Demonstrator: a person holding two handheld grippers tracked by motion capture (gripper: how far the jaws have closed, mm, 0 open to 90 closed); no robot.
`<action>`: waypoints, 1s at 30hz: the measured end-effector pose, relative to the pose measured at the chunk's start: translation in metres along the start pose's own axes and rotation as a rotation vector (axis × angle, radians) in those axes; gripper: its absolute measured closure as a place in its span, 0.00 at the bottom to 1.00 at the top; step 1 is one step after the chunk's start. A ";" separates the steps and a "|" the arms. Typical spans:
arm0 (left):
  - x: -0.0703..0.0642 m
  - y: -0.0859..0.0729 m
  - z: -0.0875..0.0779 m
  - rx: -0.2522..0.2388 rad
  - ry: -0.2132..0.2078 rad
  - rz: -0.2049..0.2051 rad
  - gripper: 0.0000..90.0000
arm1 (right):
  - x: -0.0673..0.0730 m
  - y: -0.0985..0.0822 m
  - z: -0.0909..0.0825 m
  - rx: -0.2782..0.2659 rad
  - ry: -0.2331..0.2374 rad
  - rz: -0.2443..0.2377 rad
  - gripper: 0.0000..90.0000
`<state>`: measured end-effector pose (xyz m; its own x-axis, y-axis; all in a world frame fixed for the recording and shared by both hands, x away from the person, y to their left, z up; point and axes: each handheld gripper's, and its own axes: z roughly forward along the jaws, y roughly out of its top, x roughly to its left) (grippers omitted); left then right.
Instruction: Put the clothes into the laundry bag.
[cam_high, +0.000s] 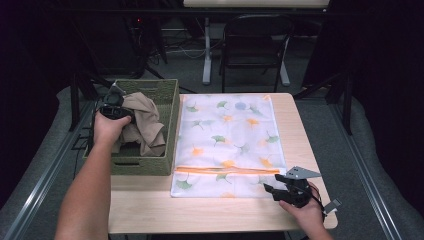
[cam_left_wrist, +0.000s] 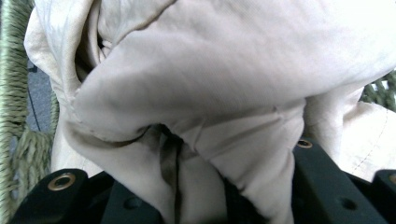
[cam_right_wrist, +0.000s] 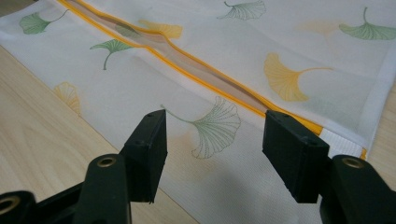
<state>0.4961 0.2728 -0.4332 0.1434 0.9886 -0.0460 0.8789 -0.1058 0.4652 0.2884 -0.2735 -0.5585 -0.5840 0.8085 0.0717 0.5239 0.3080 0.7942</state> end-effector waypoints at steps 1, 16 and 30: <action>-0.001 0.001 -0.003 0.002 0.003 0.004 0.71 | 0.000 0.000 0.000 0.002 0.003 0.000 0.44; -0.005 0.010 -0.032 -0.031 -0.006 -0.004 0.71 | 0.000 0.000 -0.002 -0.004 0.003 -0.002 0.44; -0.012 0.019 -0.058 -0.037 -0.003 -0.001 0.70 | -0.001 0.001 -0.004 -0.009 0.006 -0.004 0.44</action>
<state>0.4847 0.2654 -0.3728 0.1443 0.9883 -0.0493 0.8613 -0.1010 0.4979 0.2869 -0.2758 -0.5556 -0.5898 0.8043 0.0725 0.5160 0.3062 0.8000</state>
